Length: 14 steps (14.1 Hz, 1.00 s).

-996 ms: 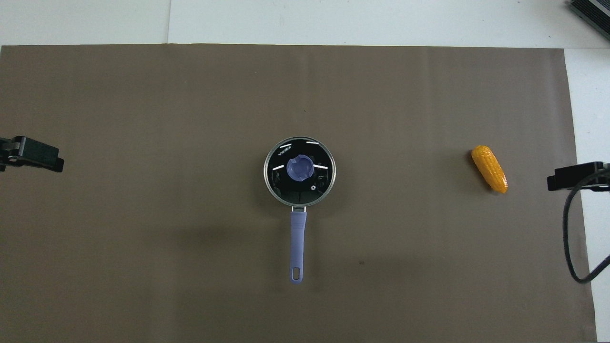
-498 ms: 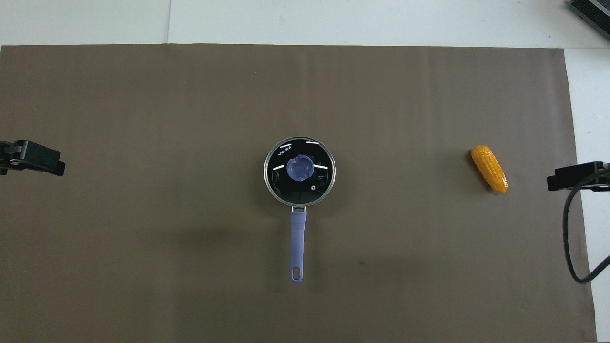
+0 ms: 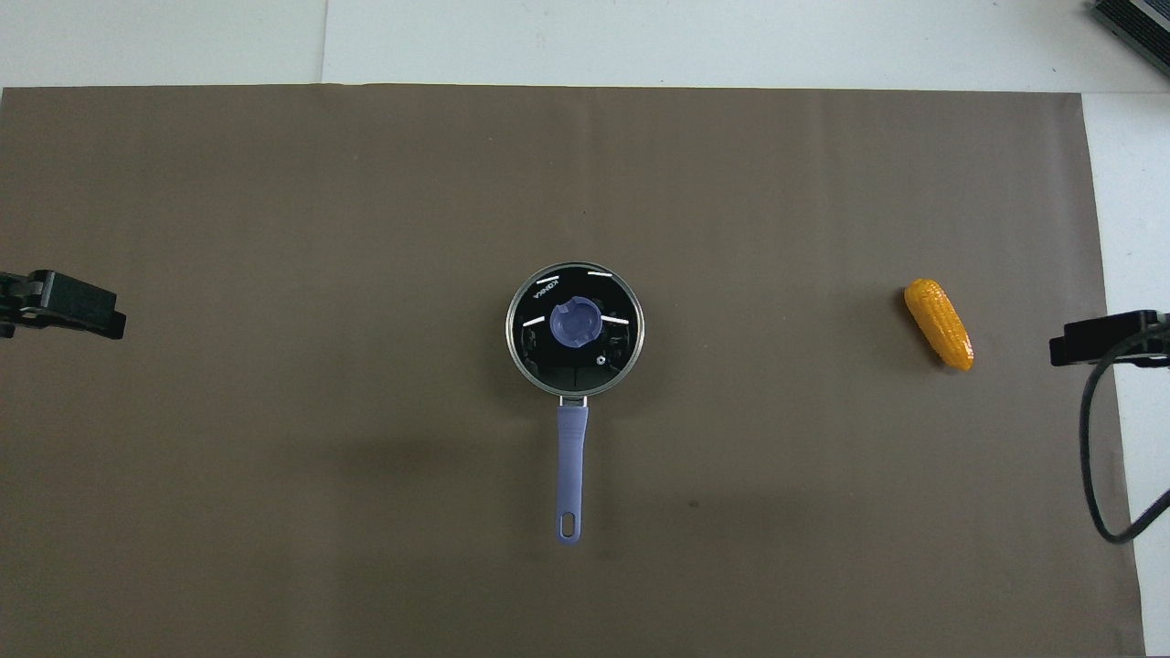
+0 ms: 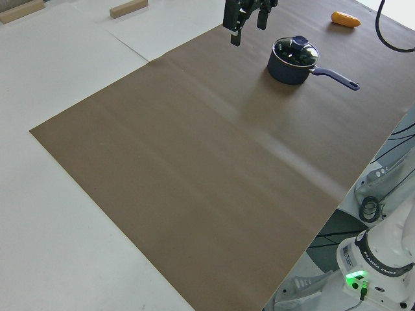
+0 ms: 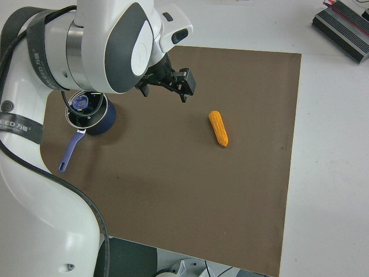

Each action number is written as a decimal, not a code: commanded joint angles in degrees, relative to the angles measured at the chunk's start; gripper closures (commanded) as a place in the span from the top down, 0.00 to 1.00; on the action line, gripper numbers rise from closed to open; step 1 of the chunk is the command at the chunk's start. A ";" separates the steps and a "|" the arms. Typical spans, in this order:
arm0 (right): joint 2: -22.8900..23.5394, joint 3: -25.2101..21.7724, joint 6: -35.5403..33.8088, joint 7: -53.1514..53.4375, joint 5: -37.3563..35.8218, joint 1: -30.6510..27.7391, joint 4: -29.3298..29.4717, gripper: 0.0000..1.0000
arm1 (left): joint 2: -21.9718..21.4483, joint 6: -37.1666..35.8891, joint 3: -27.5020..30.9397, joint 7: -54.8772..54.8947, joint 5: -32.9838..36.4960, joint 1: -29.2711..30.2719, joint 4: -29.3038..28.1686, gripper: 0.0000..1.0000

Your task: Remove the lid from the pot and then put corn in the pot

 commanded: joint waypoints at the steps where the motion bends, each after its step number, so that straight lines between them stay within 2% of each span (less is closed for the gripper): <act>1: -0.54 -0.26 0.28 0.10 -0.02 0.16 -0.27 1.00 | -1.69 -0.25 0.09 -0.06 0.34 -0.45 -1.81 1.00; 14: -0.54 -0.26 0.28 0.10 -0.02 0.16 -0.18 1.00 | -1.61 0.89 -0.62 -0.32 0.43 -2.46 -2.59 1.00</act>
